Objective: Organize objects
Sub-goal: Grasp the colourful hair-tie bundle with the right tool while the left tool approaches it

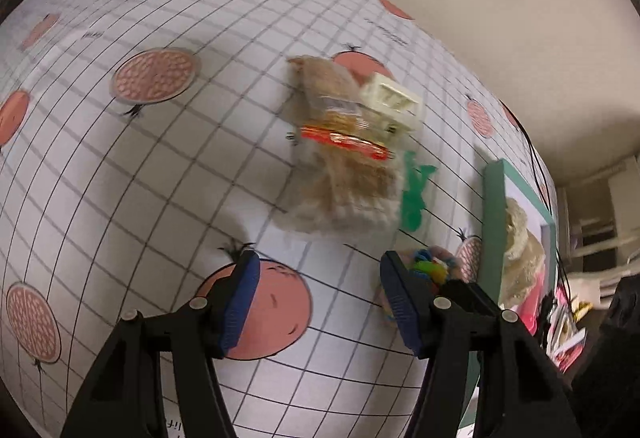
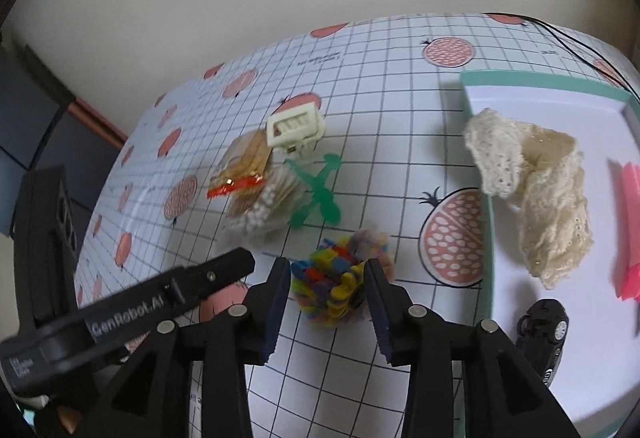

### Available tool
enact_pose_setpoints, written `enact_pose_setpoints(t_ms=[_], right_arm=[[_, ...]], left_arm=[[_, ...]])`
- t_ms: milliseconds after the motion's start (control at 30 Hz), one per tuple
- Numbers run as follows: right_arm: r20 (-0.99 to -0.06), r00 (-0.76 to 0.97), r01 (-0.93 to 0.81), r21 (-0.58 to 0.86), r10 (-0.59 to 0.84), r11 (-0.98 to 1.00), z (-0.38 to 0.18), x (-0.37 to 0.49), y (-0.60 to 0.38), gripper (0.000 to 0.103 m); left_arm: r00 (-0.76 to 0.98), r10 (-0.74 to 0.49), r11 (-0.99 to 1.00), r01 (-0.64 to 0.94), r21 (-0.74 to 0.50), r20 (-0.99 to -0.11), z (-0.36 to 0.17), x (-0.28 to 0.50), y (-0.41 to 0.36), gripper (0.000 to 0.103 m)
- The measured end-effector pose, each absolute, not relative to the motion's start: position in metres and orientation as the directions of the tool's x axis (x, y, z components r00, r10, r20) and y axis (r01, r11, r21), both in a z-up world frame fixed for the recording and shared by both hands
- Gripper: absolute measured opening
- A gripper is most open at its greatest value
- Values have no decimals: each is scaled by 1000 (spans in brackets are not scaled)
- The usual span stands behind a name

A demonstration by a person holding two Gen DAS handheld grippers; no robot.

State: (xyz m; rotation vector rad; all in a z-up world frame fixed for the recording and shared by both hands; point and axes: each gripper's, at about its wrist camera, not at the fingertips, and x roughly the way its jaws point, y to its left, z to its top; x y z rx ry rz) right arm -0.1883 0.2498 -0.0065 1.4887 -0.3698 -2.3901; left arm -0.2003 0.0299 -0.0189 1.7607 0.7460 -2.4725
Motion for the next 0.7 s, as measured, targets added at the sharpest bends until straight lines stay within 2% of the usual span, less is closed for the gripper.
enact_pose_setpoints(t_ms=[333,700], right_arm=[[-861,-379,144,308,-340,-941,-20,-187,237,58],[-860,-374,118,328,-348,-937,-23,-193,237,59]], left_arm=[[-342,259,-871,322,-372,-903,-25,-195,25,63],[-338,264,-869,324,-375,-903,-30,-198,29,63]])
